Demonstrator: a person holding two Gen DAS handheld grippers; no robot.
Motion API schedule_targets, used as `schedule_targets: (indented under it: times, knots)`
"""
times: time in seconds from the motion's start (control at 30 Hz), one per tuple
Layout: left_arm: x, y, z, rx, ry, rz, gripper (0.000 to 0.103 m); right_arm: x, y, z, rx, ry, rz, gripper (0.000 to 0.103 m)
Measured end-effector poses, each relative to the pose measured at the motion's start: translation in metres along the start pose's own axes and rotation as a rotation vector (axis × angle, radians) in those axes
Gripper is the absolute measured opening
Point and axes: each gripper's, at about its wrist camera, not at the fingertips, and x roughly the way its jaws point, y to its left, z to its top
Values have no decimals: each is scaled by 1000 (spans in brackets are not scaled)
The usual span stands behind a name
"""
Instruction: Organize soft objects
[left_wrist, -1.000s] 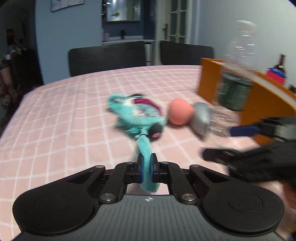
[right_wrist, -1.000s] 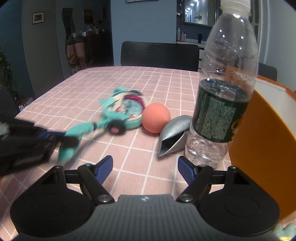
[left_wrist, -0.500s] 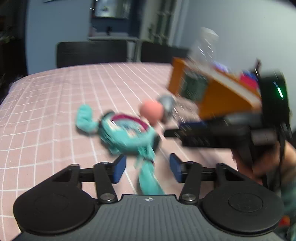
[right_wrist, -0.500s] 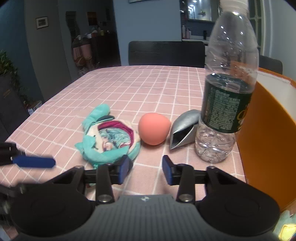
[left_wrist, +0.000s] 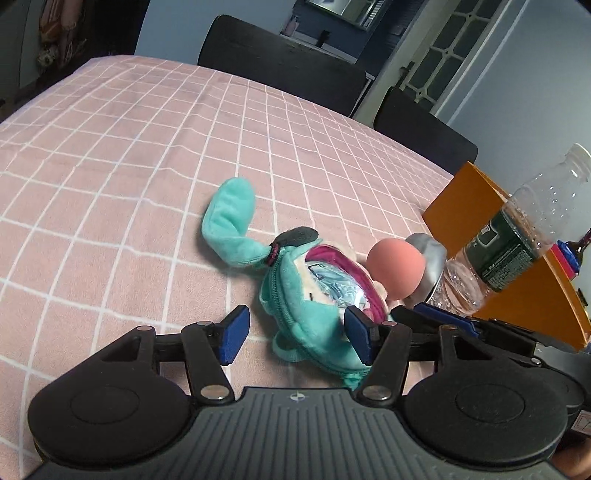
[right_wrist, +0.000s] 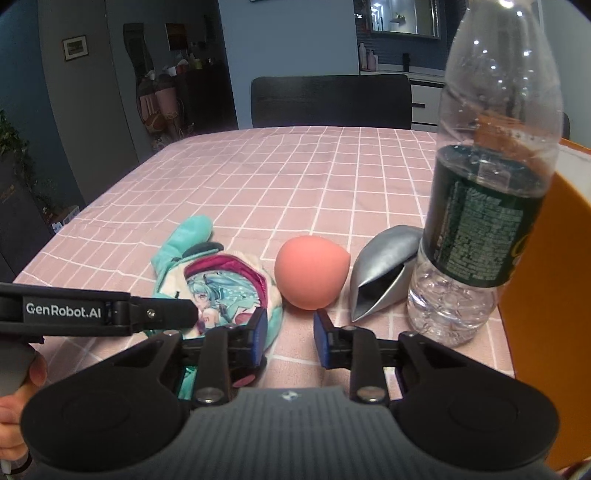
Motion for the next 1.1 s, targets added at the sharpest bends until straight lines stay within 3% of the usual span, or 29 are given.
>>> schedule_targets:
  times: [0.1,0.2,0.23,0.33,0.5,0.6,0.63,0.73,0.9,1.1]
  knots:
    - [3,-3,0,10,-5,-1,68,3,1,0,-15,9,-8,25]
    - [7,-9,0,32,-15,0,62,13,0,-3,-5,71,-5,11]
    - [8,-11,0,40,-17,3,61,13,-1,-5,-1,55,-6,11]
    - [12,-15,0,34,-15,-2,46,14,2,-5,-29,55,-18,11]
    - [11,-10,1,4,-16,4,41,2,-11,6,48,6,-15,13]
    - [8,-12,-1,21,-23,11,33,-1,-12,10,57,-3,22,13]
    - [5,-13,-1,26,-30,11,25,-2,-11,9,53,0,24,13]
    - [-11,-22,-1,61,-50,7,20,-4,-9,5,55,10,44,14]
    - [-37,-36,-8,140,-17,-18,19,-8,-7,-2,52,22,67,16]
    - [-38,-20,-13,-13,-48,-134,29,-5,-8,-10,67,40,45,16]
